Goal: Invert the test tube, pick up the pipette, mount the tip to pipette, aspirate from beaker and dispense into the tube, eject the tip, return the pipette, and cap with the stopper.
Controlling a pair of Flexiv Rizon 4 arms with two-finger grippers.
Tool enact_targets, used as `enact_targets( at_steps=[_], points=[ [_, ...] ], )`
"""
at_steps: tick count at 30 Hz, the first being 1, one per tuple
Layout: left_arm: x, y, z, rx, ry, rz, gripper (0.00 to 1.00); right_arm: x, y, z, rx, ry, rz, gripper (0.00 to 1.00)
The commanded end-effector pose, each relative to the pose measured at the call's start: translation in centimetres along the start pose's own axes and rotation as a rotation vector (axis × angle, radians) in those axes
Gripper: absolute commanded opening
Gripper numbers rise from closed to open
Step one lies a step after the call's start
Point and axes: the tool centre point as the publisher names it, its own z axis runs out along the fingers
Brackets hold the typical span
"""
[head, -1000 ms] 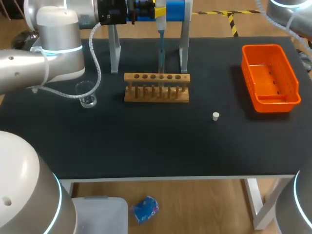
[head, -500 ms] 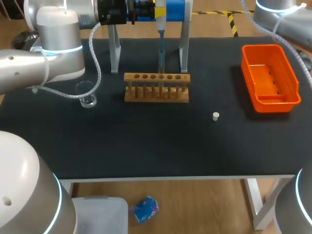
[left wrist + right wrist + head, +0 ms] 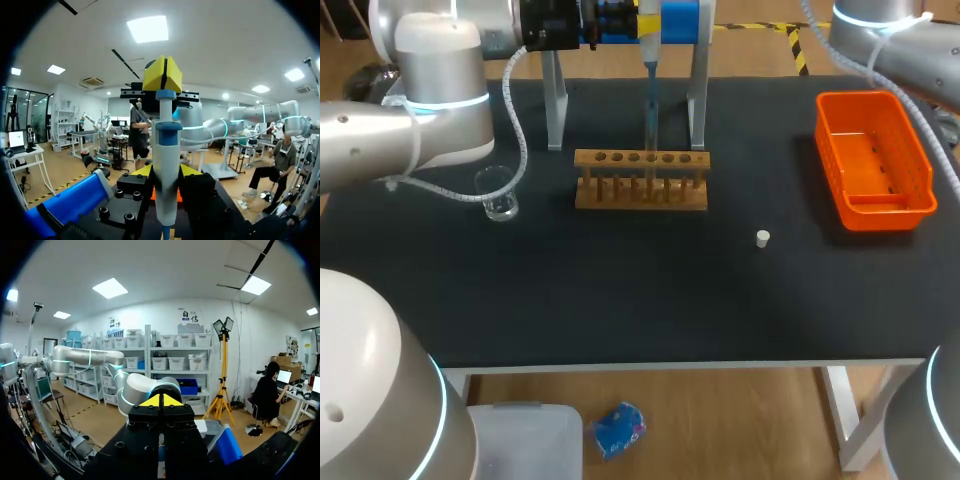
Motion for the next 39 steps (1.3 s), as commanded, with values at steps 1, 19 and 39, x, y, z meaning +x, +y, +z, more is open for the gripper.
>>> enact_targets(
  at_steps=[1, 19, 39],
  points=[
    [0.0, 0.0, 0.1, 0.002, -0.004, 0.001, 0.0, -0.4, -0.4, 0.1, -0.004, 0.013, 0.005, 0.0],
    [0.0, 0.0, 0.1, 0.002, -0.004, 0.001, 0.0, 0.1, -1.5, 0.2, -0.014, 0.008, 0.027, 0.0],
    [0.0, 0.0, 0.1, 0.002, -0.004, 0.001, 0.0, 0.5, -3.6, 0.6, -0.005, -0.001, 0.07, 0.0]
  ],
)
